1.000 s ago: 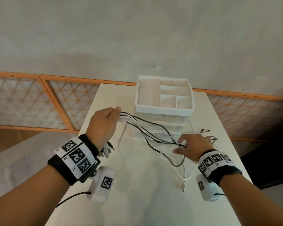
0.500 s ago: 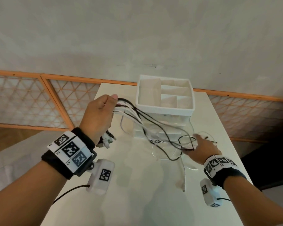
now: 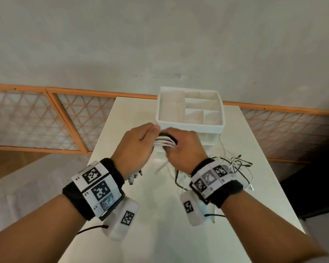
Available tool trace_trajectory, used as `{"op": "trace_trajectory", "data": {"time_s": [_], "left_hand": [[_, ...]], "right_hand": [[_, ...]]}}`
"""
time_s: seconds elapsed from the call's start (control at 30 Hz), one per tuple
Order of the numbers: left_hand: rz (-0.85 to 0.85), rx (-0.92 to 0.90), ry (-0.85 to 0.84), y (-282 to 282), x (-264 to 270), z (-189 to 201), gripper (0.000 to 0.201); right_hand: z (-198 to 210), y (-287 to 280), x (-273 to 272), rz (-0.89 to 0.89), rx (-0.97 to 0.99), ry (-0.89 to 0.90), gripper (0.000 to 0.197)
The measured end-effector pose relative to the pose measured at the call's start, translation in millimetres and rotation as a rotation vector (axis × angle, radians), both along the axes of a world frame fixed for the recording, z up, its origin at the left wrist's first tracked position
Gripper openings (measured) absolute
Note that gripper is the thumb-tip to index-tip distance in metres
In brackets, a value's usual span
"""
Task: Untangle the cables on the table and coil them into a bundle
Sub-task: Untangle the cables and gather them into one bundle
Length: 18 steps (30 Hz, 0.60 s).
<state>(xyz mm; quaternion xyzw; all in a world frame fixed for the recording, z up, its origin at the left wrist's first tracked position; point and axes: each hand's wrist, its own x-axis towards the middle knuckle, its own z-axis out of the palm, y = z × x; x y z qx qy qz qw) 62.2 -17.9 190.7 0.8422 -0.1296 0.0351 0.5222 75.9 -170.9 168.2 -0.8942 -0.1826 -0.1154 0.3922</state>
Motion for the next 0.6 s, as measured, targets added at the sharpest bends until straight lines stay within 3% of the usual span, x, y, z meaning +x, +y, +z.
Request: {"op": "trace_trajectory", "data": {"time_s": [0.07, 0.17, 0.27, 0.37, 0.43, 0.6], "left_hand": [[0.027, 0.112, -0.033, 11.6, -0.4, -7.1, 0.043], [0.052, 0.203, -0.054, 20.6, -5.5, -19.2, 0.042], [0.036, 0.221, 0.055, 23.0, -11.4, -43.1, 0.042], [0.038, 0.104, 0.174, 24.4, -12.7, -67.0, 0.043], [0.052, 0.039, 0.174, 22.8, -11.9, -68.3, 0.044], [0.072, -0.058, 0.129, 17.0, -5.2, -53.1, 0.045]], "right_hand": [[-3.3, -19.2, 10.0, -0.111, -0.069, 0.110, 0.021], [-11.9, -47.7, 17.7, -0.304, -0.079, 0.221, 0.031], [-17.8, -56.2, 18.7, -0.419, -0.010, 0.263, 0.039], [-11.1, -58.0, 20.1, -0.494, 0.046, 0.154, 0.015], [-9.8, -63.4, 22.0, -0.449, 0.049, 0.100, 0.010], [-6.8, -61.9, 6.5, -0.139, 0.095, 0.124, 0.034]]}}
